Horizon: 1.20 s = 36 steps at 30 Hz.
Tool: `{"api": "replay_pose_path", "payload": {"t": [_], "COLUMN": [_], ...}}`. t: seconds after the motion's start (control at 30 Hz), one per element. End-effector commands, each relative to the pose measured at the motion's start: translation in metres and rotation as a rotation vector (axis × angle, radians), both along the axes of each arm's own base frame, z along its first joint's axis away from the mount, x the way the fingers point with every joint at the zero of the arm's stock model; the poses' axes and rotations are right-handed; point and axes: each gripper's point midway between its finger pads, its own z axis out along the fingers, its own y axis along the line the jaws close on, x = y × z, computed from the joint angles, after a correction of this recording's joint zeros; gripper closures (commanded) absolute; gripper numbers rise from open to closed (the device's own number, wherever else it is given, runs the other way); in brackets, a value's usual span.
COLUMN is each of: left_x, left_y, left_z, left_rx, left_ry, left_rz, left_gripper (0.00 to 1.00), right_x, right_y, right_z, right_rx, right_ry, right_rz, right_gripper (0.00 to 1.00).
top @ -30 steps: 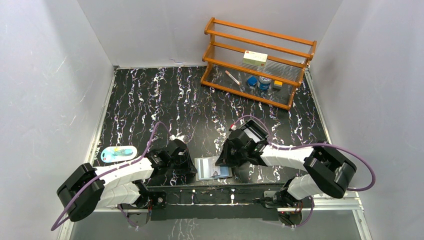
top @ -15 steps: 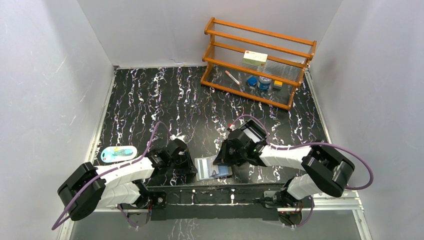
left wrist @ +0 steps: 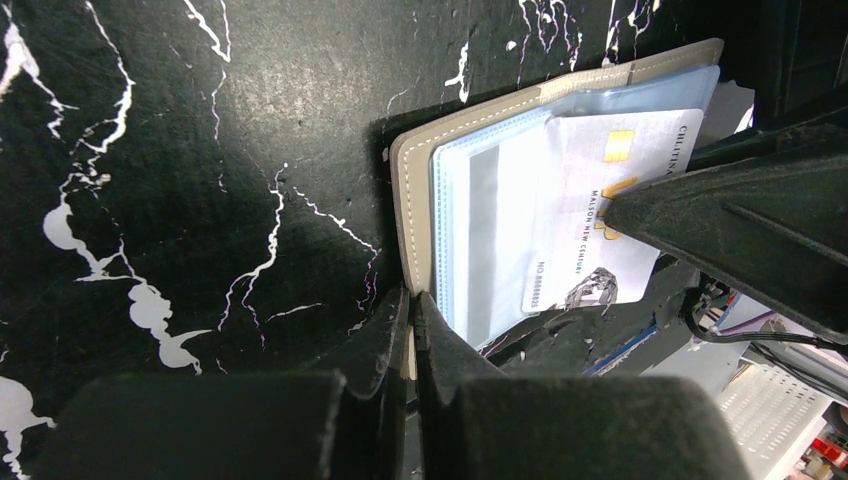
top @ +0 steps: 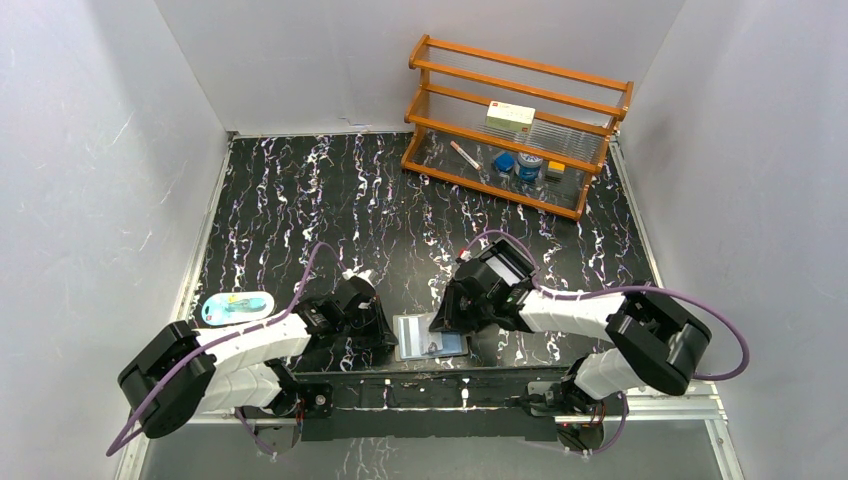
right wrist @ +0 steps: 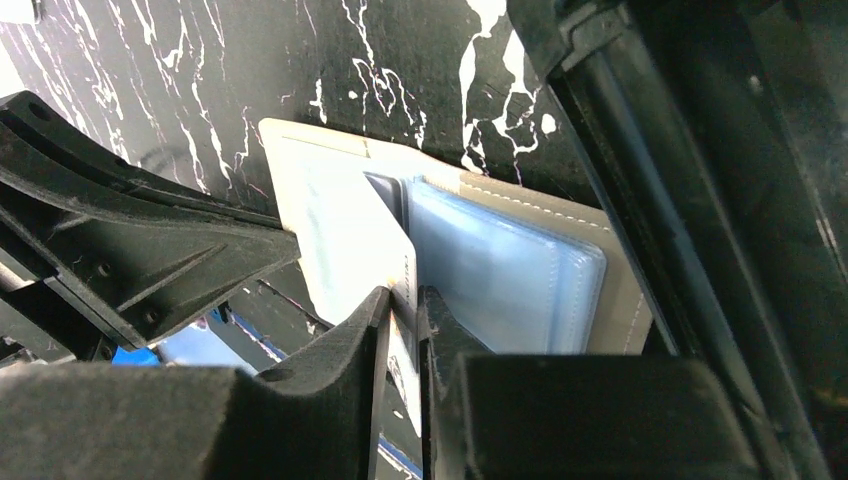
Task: Put the credit cards into the card holder
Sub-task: Insert the credit card into the card holder.
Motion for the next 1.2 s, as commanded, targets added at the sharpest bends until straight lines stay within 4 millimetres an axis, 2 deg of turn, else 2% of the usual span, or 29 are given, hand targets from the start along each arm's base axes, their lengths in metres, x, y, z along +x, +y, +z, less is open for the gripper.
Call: {"api": "replay_pose_path", "payload": {"t": [0.0,0.23,0.63,0.7,0.9,1.17], "left_x": [-0.007,-0.009,-0.009,-0.009,-0.009,-0.008], "left_y": [0.014,0.015,0.015,0.015,0.014,0.012], "left_z": [-0.016,-0.019,-0.019,-0.019,-0.018,-0.018], "left_rx": [0.075,0.075,0.074,0.073,0.07,0.069], "left_ry": [0.034,0.042,0.041,0.04,0.037,0.04], "left_rz": [0.001,0.004,0.004,0.004,0.002,-0.003], "left_gripper": [1.0,1.0,1.0,1.0,1.0,1.0], "right_x": [-0.008,-0.006,-0.003,-0.005,-0.007,-0.007], "right_y": [-0.007,-0.016,-0.02,-0.015,-0.008,0.001], "right_z": [0.001,0.002,0.007,0.006,0.004,0.0], "right_rx": [-0.018,-0.061,-0.097,-0.078,-0.06,-0.072], "right_ry": [0.014,0.005,-0.014,-0.007,0.007,0.018], "right_rz": [0.002,-0.017,-0.011,0.003,0.033,0.077], "right_gripper": [0.75,0.67,0.62,0.66,0.85,0.86]}}
